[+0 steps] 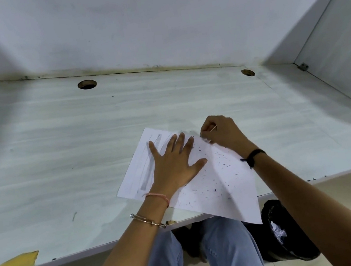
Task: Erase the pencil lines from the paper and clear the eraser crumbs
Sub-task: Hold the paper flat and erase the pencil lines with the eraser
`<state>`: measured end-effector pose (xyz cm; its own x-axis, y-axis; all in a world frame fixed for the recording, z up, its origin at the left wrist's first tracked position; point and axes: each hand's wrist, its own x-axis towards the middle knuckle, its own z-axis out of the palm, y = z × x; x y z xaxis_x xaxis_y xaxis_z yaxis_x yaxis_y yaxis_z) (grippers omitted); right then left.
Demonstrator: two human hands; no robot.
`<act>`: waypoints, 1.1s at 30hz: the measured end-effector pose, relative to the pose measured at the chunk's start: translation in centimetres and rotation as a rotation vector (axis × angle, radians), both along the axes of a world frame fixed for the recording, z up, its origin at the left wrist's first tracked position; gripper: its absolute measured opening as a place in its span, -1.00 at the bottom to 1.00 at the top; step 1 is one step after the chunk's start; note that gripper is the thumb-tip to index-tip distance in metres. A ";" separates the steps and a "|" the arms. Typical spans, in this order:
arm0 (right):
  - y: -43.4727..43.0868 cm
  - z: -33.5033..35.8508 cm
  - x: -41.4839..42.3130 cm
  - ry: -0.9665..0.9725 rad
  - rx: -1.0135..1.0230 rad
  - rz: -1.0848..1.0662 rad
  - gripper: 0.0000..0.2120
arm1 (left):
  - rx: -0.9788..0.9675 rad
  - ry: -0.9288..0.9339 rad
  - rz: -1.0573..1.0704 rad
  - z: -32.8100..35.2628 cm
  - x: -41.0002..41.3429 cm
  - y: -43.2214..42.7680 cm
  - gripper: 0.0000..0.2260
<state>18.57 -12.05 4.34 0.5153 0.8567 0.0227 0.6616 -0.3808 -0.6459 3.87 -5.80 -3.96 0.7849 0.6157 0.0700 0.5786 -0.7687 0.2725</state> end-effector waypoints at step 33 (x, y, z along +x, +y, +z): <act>-3.1 -2.4 -5.6 0.050 0.010 0.425 -0.91 | 0.049 -0.016 0.063 -0.2 -3.3 1.0 -0.56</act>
<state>12.92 -15.12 1.92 0.1173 0.9930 0.0163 0.7258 -0.0746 -0.6838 0.55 -4.82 -4.17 0.7434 0.6591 0.1135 0.6219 -0.7437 0.2452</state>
